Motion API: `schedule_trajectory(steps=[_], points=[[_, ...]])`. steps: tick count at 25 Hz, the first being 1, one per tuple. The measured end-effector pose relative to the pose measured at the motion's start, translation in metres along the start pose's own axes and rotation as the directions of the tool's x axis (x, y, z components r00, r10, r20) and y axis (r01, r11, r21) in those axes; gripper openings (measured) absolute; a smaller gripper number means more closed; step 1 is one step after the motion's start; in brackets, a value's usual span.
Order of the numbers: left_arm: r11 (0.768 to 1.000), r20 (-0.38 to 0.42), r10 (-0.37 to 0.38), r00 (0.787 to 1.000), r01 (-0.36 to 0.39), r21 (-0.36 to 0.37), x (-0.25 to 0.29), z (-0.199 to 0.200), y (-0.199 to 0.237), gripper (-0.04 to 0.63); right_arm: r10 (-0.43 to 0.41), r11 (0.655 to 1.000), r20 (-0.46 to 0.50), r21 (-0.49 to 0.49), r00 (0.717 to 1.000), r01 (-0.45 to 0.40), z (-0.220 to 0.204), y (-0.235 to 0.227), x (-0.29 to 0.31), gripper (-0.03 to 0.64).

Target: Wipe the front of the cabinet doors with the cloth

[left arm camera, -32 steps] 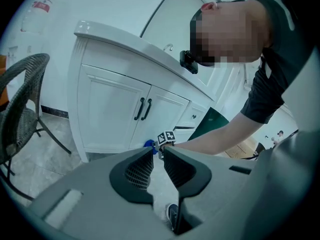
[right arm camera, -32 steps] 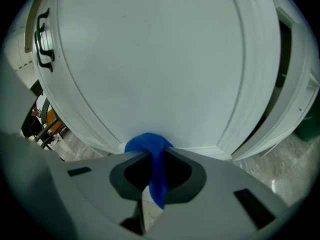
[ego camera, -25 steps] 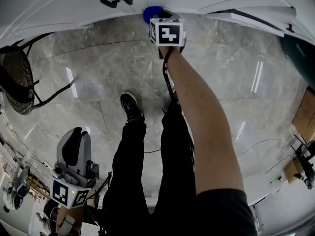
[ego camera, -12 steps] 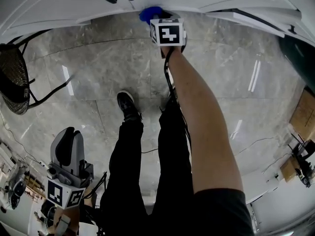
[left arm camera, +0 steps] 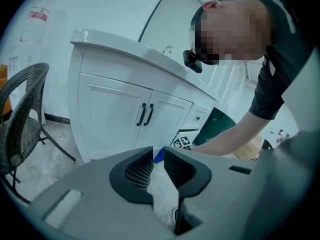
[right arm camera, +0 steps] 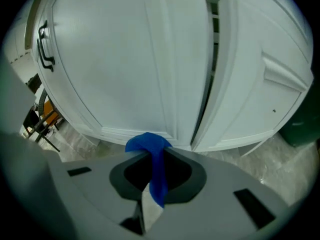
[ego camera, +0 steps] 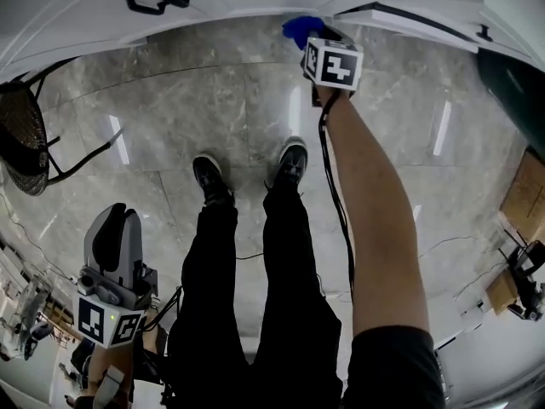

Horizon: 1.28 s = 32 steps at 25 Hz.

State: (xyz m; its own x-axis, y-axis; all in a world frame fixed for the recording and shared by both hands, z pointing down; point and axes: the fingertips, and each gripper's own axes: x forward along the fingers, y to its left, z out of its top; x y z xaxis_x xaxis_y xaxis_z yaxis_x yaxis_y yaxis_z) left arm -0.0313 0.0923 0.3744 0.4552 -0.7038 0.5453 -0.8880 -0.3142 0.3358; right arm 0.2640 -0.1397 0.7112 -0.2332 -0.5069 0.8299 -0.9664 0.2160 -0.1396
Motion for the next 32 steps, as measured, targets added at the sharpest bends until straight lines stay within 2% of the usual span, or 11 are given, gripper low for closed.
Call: schedule_trajectory(steps=[7, 15, 21, 25, 28, 32], points=[[0.994, 0.057, 0.002, 0.998, -0.008, 0.108, 0.001, 0.058, -0.026, 0.067, 0.126, 0.991, 0.070, 0.033, 0.990, -0.128, 0.033, 0.020, -0.089, 0.037], [0.968, 0.170, 0.044, 0.985, -0.084, 0.238, -0.050, 0.162, -0.036, 0.067, 0.254, 0.967, 0.191, -0.019, 0.948, -0.255, 0.103, 0.077, -0.248, 0.037], [0.961, 0.256, 0.039, 0.966, -0.106, 0.254, -0.106, 0.242, -0.056, 0.067, 0.327, 0.940, 0.293, -0.009, 0.898, -0.340, 0.151, 0.134, -0.390, 0.037], [0.972, 0.295, 0.030, 0.955, -0.097, 0.216, -0.140, 0.287, -0.079, 0.067, 0.347, 0.927, 0.333, 0.019, 0.876, -0.375, 0.170, 0.158, -0.474, 0.037], [0.976, 0.326, 0.021, 0.945, -0.090, 0.199, -0.164, 0.318, -0.097, 0.067, 0.339, 0.927, 0.373, 0.023, 0.864, -0.374, 0.185, 0.163, -0.541, 0.037], [0.969, 0.375, -0.006, 0.927, -0.087, 0.231, -0.198, 0.354, -0.113, 0.067, 0.309, 0.938, 0.447, 0.005, 0.839, -0.348, 0.210, 0.172, -0.619, 0.037]])
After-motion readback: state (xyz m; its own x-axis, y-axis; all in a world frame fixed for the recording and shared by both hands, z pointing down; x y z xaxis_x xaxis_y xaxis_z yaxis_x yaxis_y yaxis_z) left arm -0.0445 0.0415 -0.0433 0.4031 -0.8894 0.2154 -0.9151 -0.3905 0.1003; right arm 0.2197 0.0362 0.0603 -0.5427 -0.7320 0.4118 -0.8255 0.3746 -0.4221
